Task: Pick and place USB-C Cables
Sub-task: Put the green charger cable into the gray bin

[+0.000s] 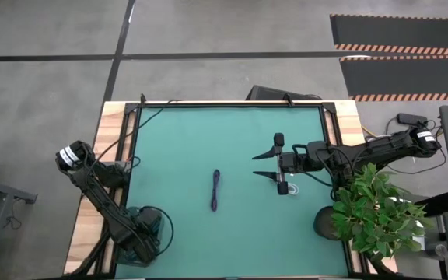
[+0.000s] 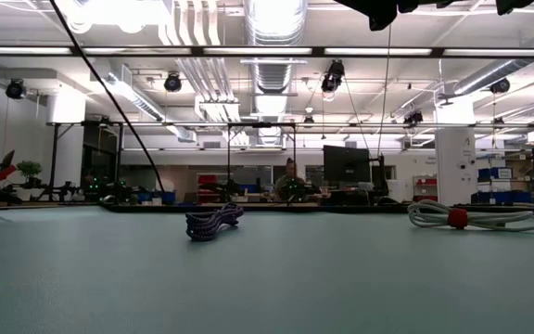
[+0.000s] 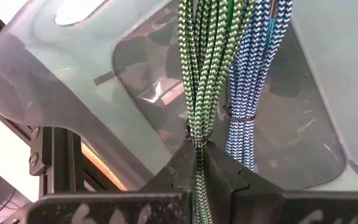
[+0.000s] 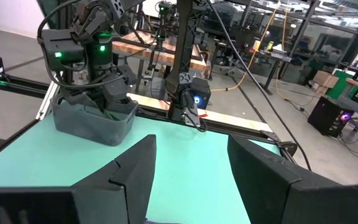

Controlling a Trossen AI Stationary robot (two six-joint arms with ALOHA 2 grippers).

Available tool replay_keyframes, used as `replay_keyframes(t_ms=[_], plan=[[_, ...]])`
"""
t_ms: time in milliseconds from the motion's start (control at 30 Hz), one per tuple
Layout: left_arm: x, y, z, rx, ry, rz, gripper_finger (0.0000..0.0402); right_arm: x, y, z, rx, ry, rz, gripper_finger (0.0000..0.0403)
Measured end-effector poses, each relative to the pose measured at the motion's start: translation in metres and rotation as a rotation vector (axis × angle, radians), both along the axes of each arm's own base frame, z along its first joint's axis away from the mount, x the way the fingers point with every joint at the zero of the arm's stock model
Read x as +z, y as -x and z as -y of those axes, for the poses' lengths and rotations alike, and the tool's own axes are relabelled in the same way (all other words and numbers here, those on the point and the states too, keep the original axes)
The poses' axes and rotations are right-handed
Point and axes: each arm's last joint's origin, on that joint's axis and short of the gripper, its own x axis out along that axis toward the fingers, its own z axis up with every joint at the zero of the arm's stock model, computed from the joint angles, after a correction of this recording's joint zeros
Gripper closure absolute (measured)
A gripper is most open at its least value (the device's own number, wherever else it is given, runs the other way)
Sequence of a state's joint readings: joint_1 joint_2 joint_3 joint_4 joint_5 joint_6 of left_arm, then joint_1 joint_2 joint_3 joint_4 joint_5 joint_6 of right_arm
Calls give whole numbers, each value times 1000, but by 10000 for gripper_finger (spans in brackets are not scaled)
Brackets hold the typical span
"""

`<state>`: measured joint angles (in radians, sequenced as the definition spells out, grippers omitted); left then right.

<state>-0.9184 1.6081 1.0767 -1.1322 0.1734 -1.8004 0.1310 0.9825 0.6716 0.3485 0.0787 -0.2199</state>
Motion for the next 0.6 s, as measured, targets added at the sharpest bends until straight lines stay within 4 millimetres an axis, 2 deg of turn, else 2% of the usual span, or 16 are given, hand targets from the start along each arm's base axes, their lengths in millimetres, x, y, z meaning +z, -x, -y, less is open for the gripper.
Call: replay_keyframes(t_ms=[600], plan=[[2,-4,4,6,47,31,400,0,0,0,-1,-2,0,211]])
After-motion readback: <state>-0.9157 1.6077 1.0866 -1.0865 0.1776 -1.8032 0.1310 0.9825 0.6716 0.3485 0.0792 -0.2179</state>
